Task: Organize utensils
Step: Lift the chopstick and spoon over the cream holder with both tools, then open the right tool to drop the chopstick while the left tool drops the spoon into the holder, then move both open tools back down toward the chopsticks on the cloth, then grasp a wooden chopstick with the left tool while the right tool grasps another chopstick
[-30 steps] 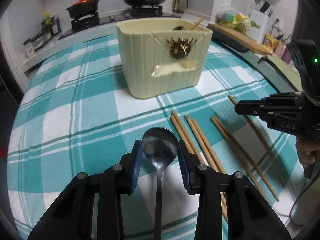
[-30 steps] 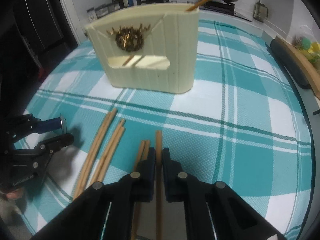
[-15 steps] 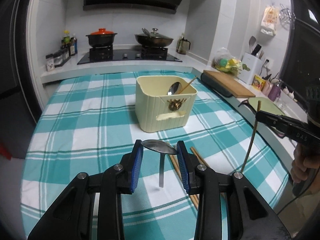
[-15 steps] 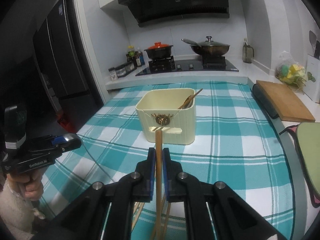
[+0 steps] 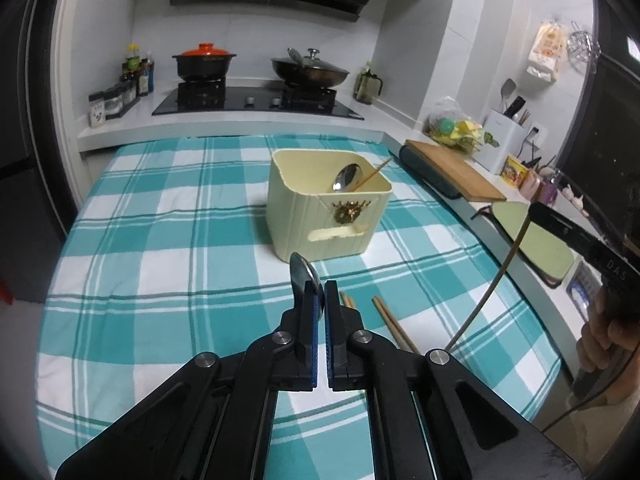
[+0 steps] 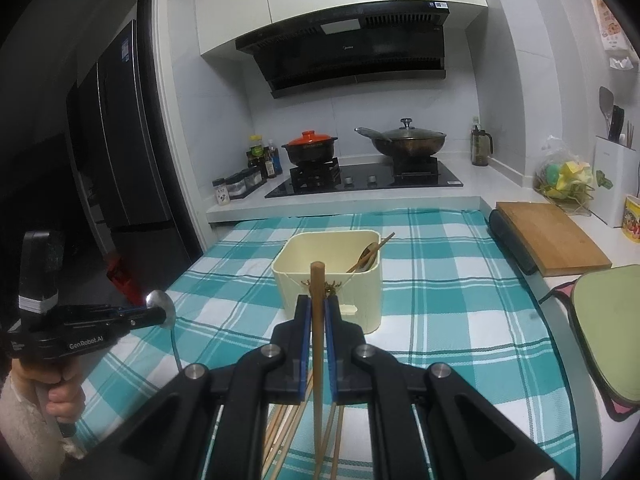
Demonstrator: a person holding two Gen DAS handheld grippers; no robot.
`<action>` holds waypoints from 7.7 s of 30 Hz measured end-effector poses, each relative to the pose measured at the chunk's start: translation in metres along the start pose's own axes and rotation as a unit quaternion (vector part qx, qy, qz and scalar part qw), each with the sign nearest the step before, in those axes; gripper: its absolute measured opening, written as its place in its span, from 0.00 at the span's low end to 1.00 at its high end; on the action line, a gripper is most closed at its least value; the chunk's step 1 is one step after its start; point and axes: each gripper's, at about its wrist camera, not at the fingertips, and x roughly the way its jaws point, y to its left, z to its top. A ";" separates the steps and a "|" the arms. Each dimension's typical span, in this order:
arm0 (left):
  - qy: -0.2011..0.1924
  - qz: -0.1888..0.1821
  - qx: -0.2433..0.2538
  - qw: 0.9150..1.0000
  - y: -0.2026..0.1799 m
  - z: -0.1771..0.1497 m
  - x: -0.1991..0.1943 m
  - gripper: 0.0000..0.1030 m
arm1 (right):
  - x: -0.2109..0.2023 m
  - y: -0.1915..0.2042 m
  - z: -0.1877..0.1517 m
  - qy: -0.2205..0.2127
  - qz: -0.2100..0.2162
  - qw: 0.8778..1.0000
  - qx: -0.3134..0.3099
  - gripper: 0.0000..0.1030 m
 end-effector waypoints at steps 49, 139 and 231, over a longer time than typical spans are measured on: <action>0.034 -0.006 -0.112 0.993 0.021 0.170 0.178 0.45 | 0.241 -0.063 0.100 0.101 0.029 0.992 0.072 0.27; 0.137 0.141 0.027 0.980 -0.051 -0.107 0.110 0.95 | -0.022 -0.010 -0.160 0.155 -0.085 0.984 0.003 0.44; 0.199 0.085 0.079 0.973 -0.013 -0.079 0.147 0.37 | 0.176 -0.007 -0.120 0.319 -0.019 0.941 -0.107 0.22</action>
